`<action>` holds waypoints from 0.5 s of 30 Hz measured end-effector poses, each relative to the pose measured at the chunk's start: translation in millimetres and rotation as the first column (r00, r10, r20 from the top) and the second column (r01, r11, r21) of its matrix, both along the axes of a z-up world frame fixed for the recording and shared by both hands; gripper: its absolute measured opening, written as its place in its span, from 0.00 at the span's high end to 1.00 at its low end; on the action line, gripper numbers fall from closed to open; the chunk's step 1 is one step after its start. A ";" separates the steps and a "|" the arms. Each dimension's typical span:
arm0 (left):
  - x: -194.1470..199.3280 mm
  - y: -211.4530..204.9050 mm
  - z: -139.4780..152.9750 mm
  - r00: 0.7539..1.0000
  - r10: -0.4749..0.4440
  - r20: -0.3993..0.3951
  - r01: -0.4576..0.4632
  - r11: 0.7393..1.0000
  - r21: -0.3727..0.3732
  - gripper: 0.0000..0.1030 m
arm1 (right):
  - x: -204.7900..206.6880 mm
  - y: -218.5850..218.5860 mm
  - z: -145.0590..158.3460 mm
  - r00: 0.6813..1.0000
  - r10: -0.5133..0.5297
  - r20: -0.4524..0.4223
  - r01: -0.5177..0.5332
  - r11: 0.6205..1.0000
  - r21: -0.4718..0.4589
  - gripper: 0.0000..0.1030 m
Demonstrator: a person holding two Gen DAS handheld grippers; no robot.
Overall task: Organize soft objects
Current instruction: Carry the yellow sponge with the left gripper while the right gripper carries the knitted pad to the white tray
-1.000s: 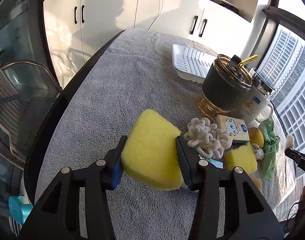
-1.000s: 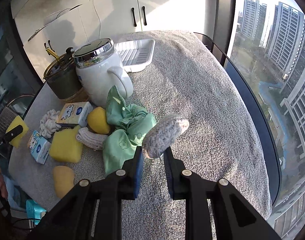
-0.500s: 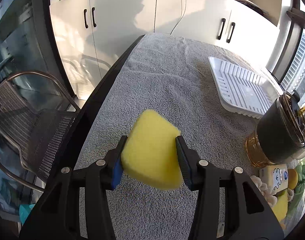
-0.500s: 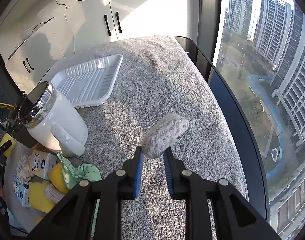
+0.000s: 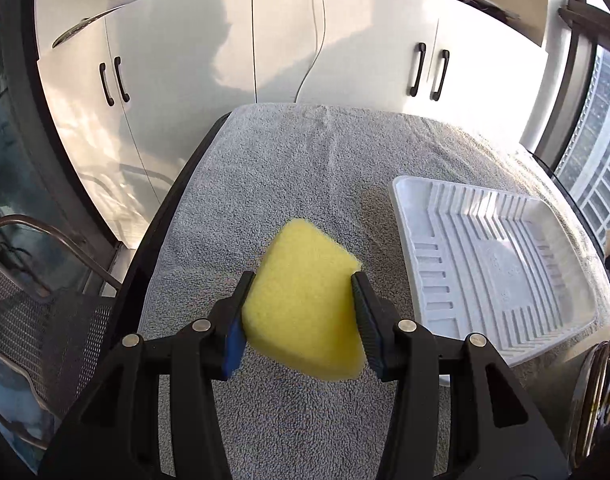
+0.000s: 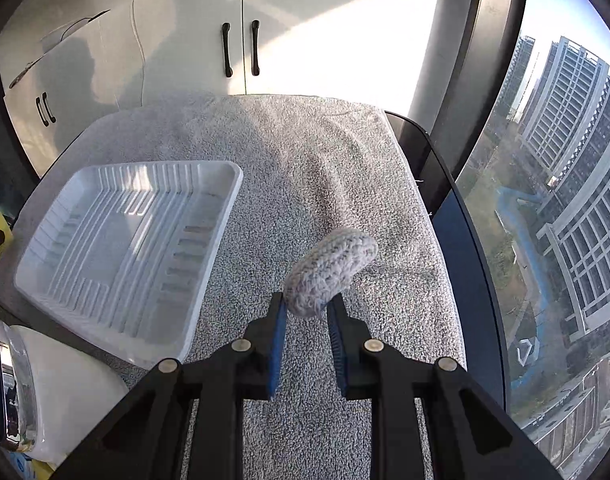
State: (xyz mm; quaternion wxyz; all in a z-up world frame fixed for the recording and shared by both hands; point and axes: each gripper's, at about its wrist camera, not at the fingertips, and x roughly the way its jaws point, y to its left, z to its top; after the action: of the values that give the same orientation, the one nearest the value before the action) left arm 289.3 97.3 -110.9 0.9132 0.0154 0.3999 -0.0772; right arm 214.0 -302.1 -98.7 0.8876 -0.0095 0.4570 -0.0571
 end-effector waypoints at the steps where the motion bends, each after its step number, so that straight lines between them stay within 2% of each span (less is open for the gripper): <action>1: 6.1 -5.3 1.0 1.000 -0.012 -0.004 0.012 1.000 -0.003 0.56 | 5.9 5.0 2.7 1.000 0.014 0.008 -0.014 1.000 -0.003 0.78; 8: 38.7 -48.3 6.8 0.994 -0.106 -0.006 0.106 0.994 -0.010 0.56 | 48.0 44.7 17.9 0.990 0.136 0.045 -0.136 0.991 0.011 0.78; 11: 46.9 -67.4 5.0 0.987 -0.159 -0.021 0.159 0.987 -0.030 0.56 | 63.9 61.9 15.9 0.982 0.187 0.037 -0.187 0.982 0.002 0.78; 15: 55.4 -88.6 -2.0 0.977 -0.207 -0.049 0.205 0.977 -0.052 0.56 | 81.6 80.0 4.9 0.967 0.253 0.007 -0.253 0.967 0.037 0.78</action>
State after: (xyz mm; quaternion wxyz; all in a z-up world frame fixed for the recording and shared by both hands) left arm 344.7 8.6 -112.9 0.8893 0.0333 0.4187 -0.1810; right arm 295.6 -222.1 -93.8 0.8881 -0.0510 0.4520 0.0654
